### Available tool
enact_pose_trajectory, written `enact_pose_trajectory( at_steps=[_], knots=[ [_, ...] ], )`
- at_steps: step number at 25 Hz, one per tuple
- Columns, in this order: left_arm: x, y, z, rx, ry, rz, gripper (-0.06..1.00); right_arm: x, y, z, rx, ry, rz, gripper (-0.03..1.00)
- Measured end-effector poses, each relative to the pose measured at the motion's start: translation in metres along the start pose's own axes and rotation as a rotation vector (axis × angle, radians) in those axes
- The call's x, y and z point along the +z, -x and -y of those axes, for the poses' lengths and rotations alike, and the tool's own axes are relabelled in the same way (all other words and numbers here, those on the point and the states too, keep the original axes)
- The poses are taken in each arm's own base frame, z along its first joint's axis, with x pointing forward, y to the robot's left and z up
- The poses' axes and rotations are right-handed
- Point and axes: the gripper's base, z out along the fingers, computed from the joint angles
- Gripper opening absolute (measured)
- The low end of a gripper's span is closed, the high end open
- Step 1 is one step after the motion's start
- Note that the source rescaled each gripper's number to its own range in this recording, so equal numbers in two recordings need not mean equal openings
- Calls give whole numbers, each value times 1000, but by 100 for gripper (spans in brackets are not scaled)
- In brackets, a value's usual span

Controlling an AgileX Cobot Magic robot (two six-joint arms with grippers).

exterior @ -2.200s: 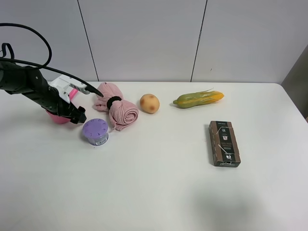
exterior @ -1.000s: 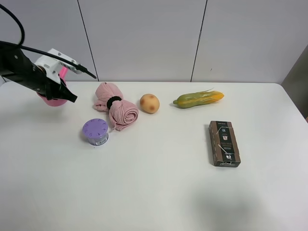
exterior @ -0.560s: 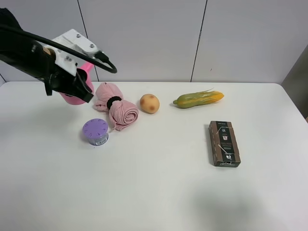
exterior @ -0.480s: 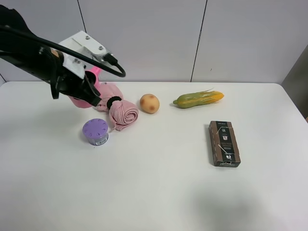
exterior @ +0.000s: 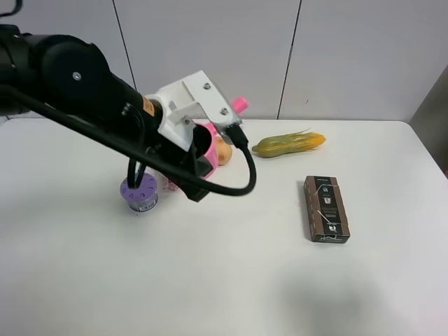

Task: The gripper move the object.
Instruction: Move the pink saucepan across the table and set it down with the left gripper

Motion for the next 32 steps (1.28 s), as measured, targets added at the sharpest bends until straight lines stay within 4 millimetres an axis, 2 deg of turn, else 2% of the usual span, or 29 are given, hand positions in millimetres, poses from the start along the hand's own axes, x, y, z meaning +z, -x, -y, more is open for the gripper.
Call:
enact_pose_trajectory(
  at_steps=[6, 12, 24, 32],
  knots=[
    [46, -5, 15, 38, -43, -69, 0, 0, 0, 0, 0, 0, 0, 100],
    [84, -15, 19, 42, -51, -114, 0, 0, 0, 0, 0, 0, 0, 100],
    [127, -5, 12, 80, -80, -199, 0, 0, 0, 0, 0, 0, 0, 100],
    [151, -14, 12, 78, -106, -264, 0, 0, 0, 0, 0, 0, 0, 100]
  ],
)
